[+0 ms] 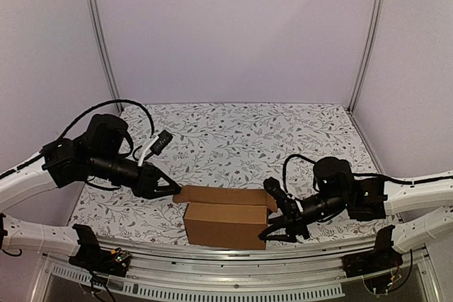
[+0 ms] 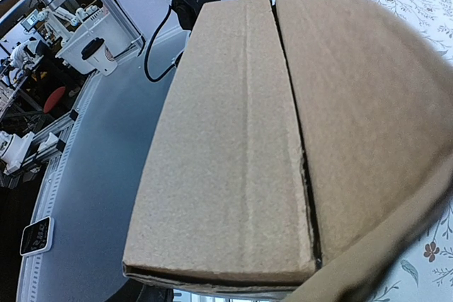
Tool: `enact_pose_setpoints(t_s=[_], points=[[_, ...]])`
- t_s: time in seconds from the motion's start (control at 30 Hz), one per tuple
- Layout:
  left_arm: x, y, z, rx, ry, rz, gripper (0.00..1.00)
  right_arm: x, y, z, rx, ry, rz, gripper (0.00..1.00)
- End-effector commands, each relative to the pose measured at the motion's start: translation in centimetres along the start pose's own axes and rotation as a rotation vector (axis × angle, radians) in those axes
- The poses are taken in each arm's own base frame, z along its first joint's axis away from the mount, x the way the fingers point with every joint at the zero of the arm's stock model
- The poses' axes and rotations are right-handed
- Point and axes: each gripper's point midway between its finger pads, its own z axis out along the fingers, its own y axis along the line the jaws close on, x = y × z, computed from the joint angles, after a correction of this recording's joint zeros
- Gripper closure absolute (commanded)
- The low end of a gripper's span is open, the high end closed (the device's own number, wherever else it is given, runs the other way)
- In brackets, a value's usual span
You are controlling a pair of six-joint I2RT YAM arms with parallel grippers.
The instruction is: Fold the paper box
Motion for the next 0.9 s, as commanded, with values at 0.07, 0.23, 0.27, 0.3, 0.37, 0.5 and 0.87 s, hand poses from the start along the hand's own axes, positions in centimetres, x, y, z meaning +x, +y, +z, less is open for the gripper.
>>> enact_pose_setpoints(t_s=[0.07,0.23,0.27,0.3,0.37,0.5,0.87], points=[[-0.3,-0.9,0.2,0.025,0.017,0.041,0.66,-1.4,0.5,-0.1,-0.020,-0.030,-0.012,0.80],[-0.5,-1.5,0.6,0.049,0.023,0.045,0.75,-1.6,0.1,-0.1,0.003,-0.033,-0.007,0.80],[-0.5,-1.6,0.6,0.050,0.024,0.047,0.77,-1.7,0.0,-0.2,0.010,-0.034,-0.007,0.80],[-0.4,-1.6,0.7,0.051,0.027,0.047,0.78,-1.8,-0.1,-0.2,0.020,-0.038,-0.007,0.80],[-0.5,-1.7,0.7,0.051,0.026,0.047,0.81,-1.9,-0.4,-0.2,0.035,-0.039,-0.007,0.81],[-0.6,-1.5,0.7,0.033,0.025,0.042,0.88,-2.1,-0.7,-0.2,0.058,-0.035,-0.013,0.81],[0.0,0.4,2.6,-0.052,0.084,-0.073,1.00,-2.2,-1.6,1.2,0.209,0.013,-0.097,0.87]])
